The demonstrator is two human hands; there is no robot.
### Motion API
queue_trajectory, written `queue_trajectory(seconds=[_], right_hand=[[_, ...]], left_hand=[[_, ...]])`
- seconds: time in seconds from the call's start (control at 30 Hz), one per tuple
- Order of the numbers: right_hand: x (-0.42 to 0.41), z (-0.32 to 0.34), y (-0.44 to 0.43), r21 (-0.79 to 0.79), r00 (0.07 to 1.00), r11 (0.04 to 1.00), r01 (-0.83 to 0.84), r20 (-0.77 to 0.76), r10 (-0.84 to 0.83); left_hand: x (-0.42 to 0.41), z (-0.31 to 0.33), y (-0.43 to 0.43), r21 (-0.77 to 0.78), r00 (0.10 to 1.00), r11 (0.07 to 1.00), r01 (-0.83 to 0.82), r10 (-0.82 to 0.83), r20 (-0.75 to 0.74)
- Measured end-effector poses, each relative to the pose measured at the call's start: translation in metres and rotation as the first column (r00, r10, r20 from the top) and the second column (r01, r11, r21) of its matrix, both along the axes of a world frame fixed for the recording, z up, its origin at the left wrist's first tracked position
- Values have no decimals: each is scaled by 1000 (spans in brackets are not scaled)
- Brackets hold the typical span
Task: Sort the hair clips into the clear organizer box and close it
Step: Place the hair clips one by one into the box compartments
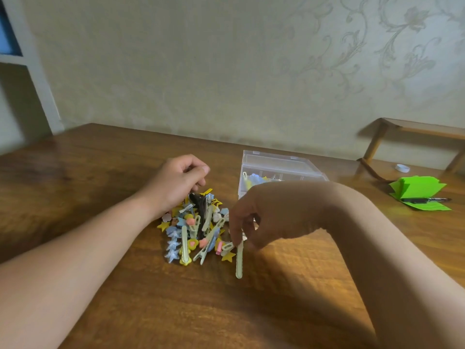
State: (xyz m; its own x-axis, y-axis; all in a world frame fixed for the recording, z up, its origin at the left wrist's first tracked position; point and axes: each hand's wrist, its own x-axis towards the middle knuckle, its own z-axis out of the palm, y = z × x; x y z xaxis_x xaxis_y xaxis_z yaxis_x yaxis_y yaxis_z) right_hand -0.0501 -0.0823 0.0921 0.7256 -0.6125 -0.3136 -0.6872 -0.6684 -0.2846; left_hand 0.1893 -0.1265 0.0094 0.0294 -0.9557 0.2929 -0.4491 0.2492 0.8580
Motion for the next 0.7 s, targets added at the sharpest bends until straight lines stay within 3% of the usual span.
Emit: queue_trajectory(seconds=[0.23,0.5,0.7], right_hand=[[7,-3,6,-27,986,997,72,-149,-75],[3,-1,8,-118,979,983,139,-133,-154],[9,-5,8,-169,966,984,53,-240,-93]], left_hand=[[1,-3,-4,-2,1000,1000,1,-1,8],[1,-3,-4,1,1000,1000,-2,2,5],[-1,-2,-5,3,1000,1000,0,0,7]])
